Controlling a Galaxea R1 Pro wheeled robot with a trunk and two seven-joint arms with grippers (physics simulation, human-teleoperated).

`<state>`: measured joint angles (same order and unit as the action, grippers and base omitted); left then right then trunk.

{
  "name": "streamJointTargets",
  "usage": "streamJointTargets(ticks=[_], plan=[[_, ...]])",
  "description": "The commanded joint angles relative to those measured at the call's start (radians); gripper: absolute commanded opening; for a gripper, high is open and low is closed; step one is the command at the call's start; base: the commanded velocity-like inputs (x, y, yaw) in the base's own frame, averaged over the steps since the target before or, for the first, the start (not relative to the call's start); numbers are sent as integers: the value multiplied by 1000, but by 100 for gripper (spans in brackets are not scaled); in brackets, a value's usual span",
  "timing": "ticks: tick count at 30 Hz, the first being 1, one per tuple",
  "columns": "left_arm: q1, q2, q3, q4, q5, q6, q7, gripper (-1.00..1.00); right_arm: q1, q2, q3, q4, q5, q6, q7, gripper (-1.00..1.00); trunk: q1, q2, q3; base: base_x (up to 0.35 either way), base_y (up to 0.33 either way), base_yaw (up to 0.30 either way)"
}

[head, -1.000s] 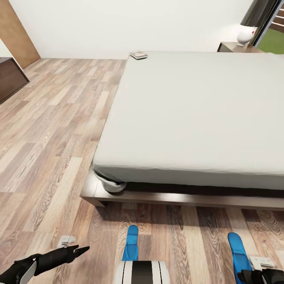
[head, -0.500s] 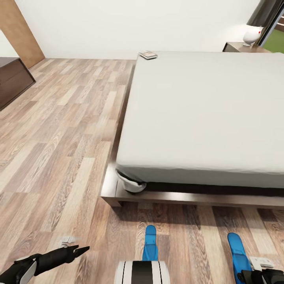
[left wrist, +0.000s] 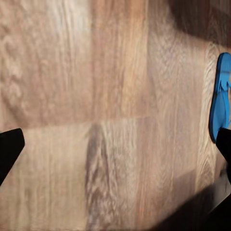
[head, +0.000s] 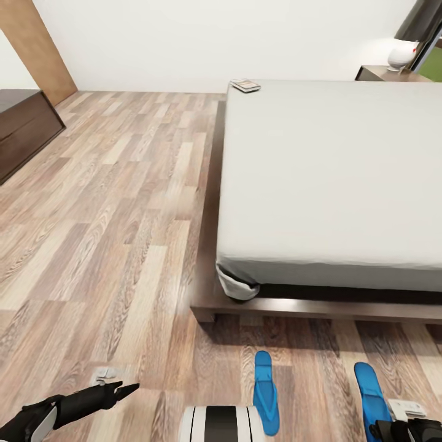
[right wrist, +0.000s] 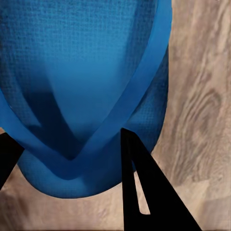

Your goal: In the bedroom, move the book from the bed onto either nightstand, and place the two sandals side by side next to the bed.

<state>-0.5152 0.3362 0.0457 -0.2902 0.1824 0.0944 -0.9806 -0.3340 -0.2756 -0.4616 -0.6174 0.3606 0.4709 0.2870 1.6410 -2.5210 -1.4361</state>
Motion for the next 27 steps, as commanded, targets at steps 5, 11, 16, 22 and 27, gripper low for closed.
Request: streamJointTargets(ticks=[5,11,16,22,27], plan=[[0,0,3,0,3,10,-4,100,-1,1,-6,-3,11,3,9,-100,0,0,-1,85,316,0],[0,0,3,0,3,10,-4,100,-1,1,-5,-3,11,4,9,-100,0,0,-1,98,316,0],[0,0,3,1,3,10,-4,100,0,1,-5,-3,11,4,9,-100,0,0,-1,71,253,0],[0,0,3,2,3,8,-4,100,0,1,-5,-2,11,3,9,-100,0,0,-1,8,32,0],[0,0,3,2,3,9,-4,100,-1,1,-5,-2,11,4,9,-100,0,0,-1,0,189,0]])
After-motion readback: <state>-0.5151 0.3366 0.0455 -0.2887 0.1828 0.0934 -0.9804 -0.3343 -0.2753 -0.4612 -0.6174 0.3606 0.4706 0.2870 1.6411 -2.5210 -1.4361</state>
